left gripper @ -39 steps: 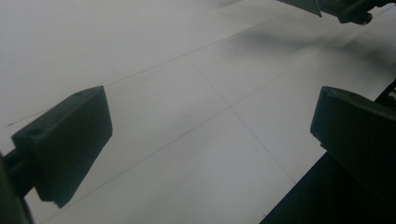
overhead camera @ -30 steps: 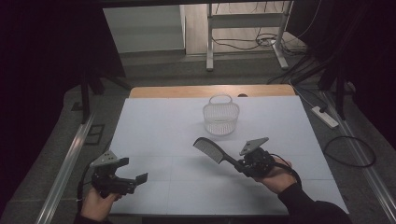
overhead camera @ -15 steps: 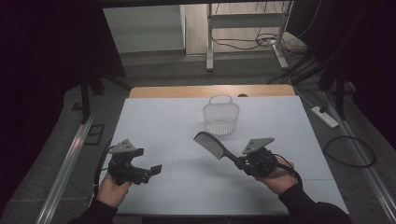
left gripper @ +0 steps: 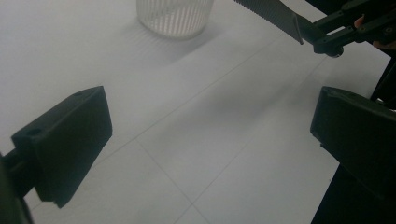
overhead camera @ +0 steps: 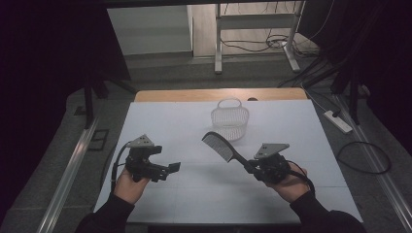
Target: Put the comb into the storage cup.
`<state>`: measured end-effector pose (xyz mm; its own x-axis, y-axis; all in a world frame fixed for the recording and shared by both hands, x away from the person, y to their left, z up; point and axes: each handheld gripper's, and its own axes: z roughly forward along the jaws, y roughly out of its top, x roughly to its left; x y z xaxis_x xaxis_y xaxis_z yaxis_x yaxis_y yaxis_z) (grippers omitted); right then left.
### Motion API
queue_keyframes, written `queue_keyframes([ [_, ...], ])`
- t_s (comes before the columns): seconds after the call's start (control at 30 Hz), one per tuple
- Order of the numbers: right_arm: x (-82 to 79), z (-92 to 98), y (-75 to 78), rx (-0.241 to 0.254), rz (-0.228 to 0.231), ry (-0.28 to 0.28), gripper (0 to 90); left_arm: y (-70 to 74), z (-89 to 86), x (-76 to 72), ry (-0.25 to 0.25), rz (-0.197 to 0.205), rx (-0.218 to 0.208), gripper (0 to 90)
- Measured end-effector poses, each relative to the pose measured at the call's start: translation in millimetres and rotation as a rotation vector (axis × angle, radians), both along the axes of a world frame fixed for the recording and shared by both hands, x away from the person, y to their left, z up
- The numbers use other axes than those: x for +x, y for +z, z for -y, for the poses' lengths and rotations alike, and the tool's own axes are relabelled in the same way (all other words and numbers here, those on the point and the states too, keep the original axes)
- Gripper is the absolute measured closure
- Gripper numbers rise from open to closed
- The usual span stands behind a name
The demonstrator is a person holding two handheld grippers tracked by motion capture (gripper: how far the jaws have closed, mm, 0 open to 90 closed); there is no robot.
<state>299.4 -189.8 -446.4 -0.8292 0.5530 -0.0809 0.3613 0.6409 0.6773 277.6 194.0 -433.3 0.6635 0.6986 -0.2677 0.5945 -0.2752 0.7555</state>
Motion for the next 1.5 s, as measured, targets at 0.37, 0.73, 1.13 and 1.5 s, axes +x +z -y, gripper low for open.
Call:
queue_keyframes([
  [0.37,-2.2,0.5,2.7,0.017,0.024,-0.002,72.3,4.0,13.0,14.2,-0.025,-0.002,-0.047,0.0],
  [0.73,-3.3,1.0,4.5,0.03,0.04,-0.005,72.2,6.9,24.6,30.0,-0.035,-0.006,-0.057,0.0],
  [1.13,-5.3,0.1,6.8,0.042,0.065,-0.009,72.2,-0.4,36.5,39.9,-0.072,-0.024,-0.111,0.1],
  [1.5,-11.5,-5.8,7.1,0.059,0.093,0.004,72.2,0.5,43.6,33.1,-0.068,-0.022,-0.128,0.0],
])
